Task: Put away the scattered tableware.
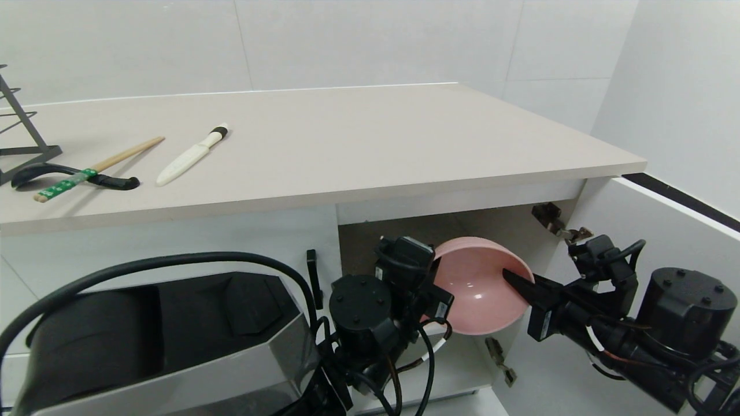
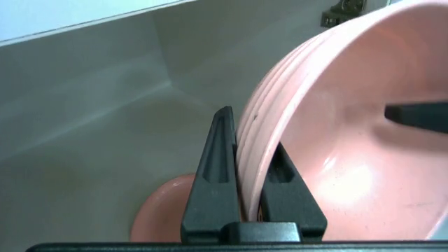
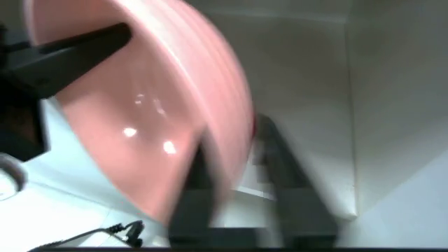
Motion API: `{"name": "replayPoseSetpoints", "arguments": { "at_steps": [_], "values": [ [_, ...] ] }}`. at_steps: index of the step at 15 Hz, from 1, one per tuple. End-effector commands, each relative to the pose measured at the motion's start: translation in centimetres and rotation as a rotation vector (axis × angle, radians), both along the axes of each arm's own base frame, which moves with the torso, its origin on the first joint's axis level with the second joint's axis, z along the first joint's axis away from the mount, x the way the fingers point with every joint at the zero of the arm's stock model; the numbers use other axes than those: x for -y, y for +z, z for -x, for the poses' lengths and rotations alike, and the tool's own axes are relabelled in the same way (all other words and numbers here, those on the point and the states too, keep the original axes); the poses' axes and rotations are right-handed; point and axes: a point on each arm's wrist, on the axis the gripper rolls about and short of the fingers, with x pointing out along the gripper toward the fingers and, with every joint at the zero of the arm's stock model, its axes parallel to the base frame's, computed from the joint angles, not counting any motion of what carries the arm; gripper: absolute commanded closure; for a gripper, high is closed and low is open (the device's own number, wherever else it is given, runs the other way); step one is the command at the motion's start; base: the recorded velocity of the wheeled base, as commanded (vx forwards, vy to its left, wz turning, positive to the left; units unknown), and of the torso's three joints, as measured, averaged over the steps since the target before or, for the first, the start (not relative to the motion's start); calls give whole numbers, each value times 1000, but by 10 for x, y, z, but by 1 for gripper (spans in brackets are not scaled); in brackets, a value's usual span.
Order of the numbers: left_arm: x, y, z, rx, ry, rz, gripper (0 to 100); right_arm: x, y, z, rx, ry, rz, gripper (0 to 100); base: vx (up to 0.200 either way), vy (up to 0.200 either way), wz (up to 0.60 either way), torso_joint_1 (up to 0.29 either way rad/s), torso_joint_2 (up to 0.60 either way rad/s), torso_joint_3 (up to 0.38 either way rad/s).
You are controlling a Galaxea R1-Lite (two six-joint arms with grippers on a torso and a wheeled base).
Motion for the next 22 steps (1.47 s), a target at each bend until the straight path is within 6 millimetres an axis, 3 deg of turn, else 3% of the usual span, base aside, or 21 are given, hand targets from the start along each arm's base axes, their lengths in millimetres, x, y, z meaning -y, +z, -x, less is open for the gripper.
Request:
{"name": "replayPoseSetpoints", "arguments": {
  "at_steps": [1,2,9,12,13,15,22],
  "values": [
    [2,0,3,-7,-16,5,100,-1,0,0,3,16,-4,100,0,0,0,0,0,0],
    [5,-1,8,-13,-34,6,0,-1,0,1,1,19,-3,100,0,0,0,0,0,0],
    [5,-4,19,-25,-63,-17,0,-2,-4,-1,-12,18,4,100,0,0,0,0,0,0],
    [-22,1,37,-86,-202,-42,0,0,-6,-2,-24,7,10,100,0,0,0,0,0,0],
    [-23,1,37,-89,-205,-43,0,0,-7,-2,-26,7,11,100,0,0,0,0,0,0],
    [-46,16,43,-96,-241,-36,0,3,-17,-2,-69,-3,34,100,0,0,0,0,0,0],
    [-101,35,55,-110,-334,-59,0,5,-22,-2,-92,-13,44,100,0,0,0,0,0,0]
  ]
}}
